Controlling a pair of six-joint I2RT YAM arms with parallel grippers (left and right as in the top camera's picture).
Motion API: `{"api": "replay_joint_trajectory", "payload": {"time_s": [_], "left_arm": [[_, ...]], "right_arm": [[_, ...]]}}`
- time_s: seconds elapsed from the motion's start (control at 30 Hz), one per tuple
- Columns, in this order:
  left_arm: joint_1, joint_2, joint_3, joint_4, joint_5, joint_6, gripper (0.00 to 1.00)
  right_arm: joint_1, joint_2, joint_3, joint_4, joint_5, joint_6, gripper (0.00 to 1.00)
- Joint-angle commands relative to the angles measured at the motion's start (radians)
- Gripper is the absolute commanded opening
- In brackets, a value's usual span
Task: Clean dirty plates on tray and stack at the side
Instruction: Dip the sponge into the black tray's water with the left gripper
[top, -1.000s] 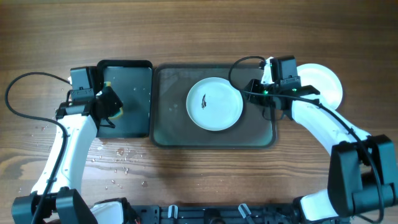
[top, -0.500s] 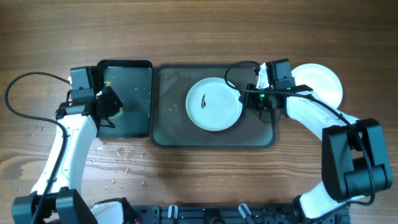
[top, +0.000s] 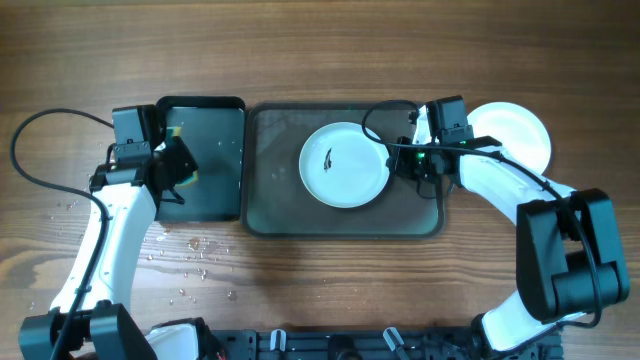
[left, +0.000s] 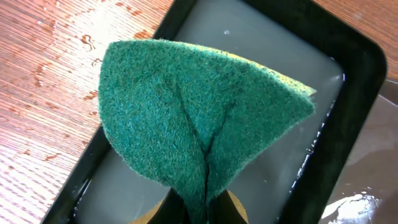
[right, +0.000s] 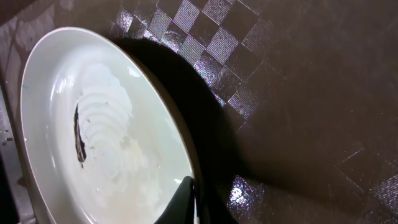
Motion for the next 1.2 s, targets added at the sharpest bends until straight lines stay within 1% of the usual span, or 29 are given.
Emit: {"api": "replay_joint_trajectory", "payload": {"time_s": [0.0, 0.07, 0.17, 0.33, 0.47, 0.53, 0.57, 0.6, 0.63, 0.67, 0.7, 0.8, 0.9, 1.17], "left_arm": [[0.003, -0.014, -0.001, 0.006, 0.023, 0.020, 0.04], [0.003, -0.013, -0.001, 0.007, 0.024, 0.027, 0.04], [0.003, 0.006, -0.001, 0.008, 0.071, 0.094, 0.04], [0.003, 0.100, -0.001, 0.029, 0.088, 0.167, 0.04], [0.003, 0.180, -0.001, 0.081, 0.200, 0.236, 0.04], [0.003, 0.206, -0.001, 0.093, 0.206, 0.236, 0.04], [0.003, 0.213, -0.001, 0.093, 0.206, 0.236, 0.11], [0.003, 0.218, -0.001, 0.094, 0.206, 0.236, 0.34], [0.003, 0.221, -0.001, 0.098, 0.206, 0.235, 0.51], [0.003, 0.220, 0.000, 0.105, 0.206, 0.227, 0.59], [0.003, 0.220, 0.000, 0.116, 0.206, 0.224, 0.62], [0.003, 0.220, 0.000, 0.143, 0.206, 0.224, 0.63], [0.003, 0.222, 0.000, 0.149, 0.205, 0.224, 0.57], [0.003, 0.249, -0.001, 0.138, 0.188, 0.224, 0.55]], "right_arm": [[-0.001, 0.035, -0.004, -0.002, 0.008, 0.008, 0.05], [-0.001, 0.035, -0.004, 0.005, -0.001, 0.009, 0.04], [-0.001, 0.035, -0.004, 0.006, -0.011, 0.035, 0.04], [0.000, 0.035, -0.004, 0.013, -0.011, 0.035, 0.04], [0.000, 0.035, -0.003, 0.014, -0.011, 0.035, 0.04], [0.000, 0.035, -0.003, 0.013, -0.011, 0.035, 0.04], [0.000, 0.035, -0.004, 0.013, -0.011, 0.035, 0.04], [0.000, 0.035, -0.004, 0.013, -0.011, 0.035, 0.04], [0.000, 0.035, -0.003, 0.013, -0.011, 0.035, 0.04], [0.000, 0.035, -0.003, 0.014, -0.011, 0.035, 0.04], [0.000, 0.035, -0.003, 0.014, -0.011, 0.035, 0.04], [0.000, 0.035, -0.003, 0.015, -0.011, 0.035, 0.04], [0.000, 0.035, -0.003, 0.015, -0.011, 0.035, 0.04], [0.000, 0.035, -0.003, 0.016, -0.011, 0.035, 0.04]]}}
